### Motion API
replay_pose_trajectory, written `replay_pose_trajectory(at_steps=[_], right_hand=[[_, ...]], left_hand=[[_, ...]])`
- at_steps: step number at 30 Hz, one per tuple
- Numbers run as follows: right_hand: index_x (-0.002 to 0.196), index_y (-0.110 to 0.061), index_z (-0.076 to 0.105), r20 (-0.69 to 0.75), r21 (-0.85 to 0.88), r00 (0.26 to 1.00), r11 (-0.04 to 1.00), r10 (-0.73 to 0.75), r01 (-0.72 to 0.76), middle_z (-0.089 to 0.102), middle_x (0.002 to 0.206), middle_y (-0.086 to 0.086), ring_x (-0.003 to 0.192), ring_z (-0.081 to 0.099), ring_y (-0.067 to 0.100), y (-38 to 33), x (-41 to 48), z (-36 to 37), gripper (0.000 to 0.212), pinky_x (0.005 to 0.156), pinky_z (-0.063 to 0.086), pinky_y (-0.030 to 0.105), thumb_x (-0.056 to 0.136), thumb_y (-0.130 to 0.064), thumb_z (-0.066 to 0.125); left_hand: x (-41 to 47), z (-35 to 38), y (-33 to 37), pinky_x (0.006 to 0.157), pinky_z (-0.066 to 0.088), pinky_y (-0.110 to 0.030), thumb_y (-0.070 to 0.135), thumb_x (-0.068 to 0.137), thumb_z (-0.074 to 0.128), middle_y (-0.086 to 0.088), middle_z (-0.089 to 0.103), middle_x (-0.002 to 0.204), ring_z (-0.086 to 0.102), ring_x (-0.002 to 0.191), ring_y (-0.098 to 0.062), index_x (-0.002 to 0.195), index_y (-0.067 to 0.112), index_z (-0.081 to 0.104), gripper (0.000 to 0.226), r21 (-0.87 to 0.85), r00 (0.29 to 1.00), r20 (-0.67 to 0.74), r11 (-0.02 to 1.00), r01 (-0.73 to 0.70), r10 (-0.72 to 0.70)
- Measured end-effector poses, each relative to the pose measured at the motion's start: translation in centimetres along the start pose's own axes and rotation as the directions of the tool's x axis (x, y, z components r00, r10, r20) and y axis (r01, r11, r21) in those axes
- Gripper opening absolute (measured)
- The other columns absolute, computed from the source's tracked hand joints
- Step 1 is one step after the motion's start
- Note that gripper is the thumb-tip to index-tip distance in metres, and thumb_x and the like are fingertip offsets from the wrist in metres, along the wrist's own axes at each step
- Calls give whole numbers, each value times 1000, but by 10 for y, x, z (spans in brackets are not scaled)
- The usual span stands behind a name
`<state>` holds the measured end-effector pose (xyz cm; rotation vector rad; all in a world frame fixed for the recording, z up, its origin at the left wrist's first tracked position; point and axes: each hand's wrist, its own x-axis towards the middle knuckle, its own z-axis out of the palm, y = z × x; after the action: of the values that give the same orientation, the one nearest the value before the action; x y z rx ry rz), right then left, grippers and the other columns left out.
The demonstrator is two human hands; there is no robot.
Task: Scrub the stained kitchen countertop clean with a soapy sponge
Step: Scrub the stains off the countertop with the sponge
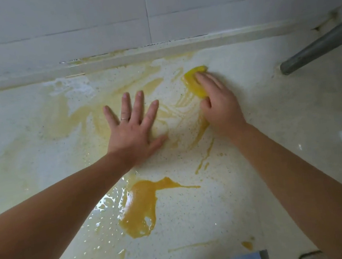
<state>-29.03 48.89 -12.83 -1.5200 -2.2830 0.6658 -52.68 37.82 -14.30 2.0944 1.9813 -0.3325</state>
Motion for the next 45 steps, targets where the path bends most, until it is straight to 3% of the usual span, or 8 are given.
replay_pose_trajectory(at_steps=[3, 6, 13, 24, 29, 35, 41, 45], right_hand=[[145, -13, 49, -116, 5, 986, 993, 120, -120, 51, 145, 7, 131, 48, 17, 22, -7, -29, 65, 111, 30, 12, 82, 1, 51], [149, -15, 43, -247, 35, 930, 961, 274, -274, 49, 145, 9, 133, 46, 21, 32, 6, -41, 68, 112, 40, 39, 82, -9, 51], [137, -24, 58, 67, -291, 995, 953, -70, 86, 49, 142, 8, 127, 43, 31, -17, 3, 1, 52, 104, 42, 41, 85, -24, 59], [138, -2, 50, -348, -105, 799, 827, 490, -552, 46, 148, 19, 135, 43, 37, 80, 18, -41, 51, 114, 34, 42, 88, -11, 42], [150, -13, 44, -154, -11, 943, 954, 294, -299, 34, 159, 5, 149, 25, 21, 2, -29, 9, 56, 123, 21, 37, 95, -3, 46], [141, -10, 54, 154, 1, 980, 992, -128, 129, 45, 151, 7, 133, 44, 30, -43, -124, 35, 53, 109, 42, 45, 88, -6, 53], [129, -32, 53, 314, -283, 947, 946, -63, 157, 48, 135, -3, 115, 48, 21, -43, -83, 0, 59, 92, 45, 40, 76, -56, 65], [129, -28, 53, 268, -190, 960, 973, -80, 134, 55, 122, -1, 105, 51, 17, -43, -73, -10, 43, 87, 50, 33, 88, -38, 63]], left_hand=[[-1, 2, -1, 114, 3, -79, 81, 96, 10, -10, -22, 170, -19, 156, -40, 163, 34, -13, 85, -35, 999, -42, 999, -2, 0], [-1, 4, -1, 115, 3, -79, 80, 98, 11, -9, -17, 171, -16, 157, -38, 164, 35, -8, 82, -64, 998, -63, 998, -2, -2], [0, 5, -6, 115, 2, -78, 77, 98, 9, -8, -10, 173, -10, 159, -35, 165, 36, 0, 79, -93, 996, -86, 996, -3, -5], [0, 8, -5, 116, 3, -77, 75, 100, 13, -7, -6, 173, -7, 159, -33, 165, 35, 6, 76, -126, 994, -113, 992, -5, -9], [0, 7, -4, 117, 1, -76, 75, 101, 12, -6, -6, 173, -7, 159, -32, 165, 36, 7, 76, -128, 993, -118, 992, -6, -9], [0, 9, -6, 117, 2, -76, 71, 102, 19, -6, -5, 173, -7, 159, -31, 165, 35, 9, 73, -123, 993, -120, 992, -3, -11], [1, 9, -6, 117, 2, -76, 69, 103, 24, -6, -3, 173, -5, 159, -32, 165, 34, 12, 72, -124, 991, -135, 992, -2, -15], [1, 9, -6, 118, 2, -75, 67, 103, 22, -6, -3, 174, -5, 160, -31, 165, 34, 11, 71, -128, 990, -138, 992, -1, -17]])
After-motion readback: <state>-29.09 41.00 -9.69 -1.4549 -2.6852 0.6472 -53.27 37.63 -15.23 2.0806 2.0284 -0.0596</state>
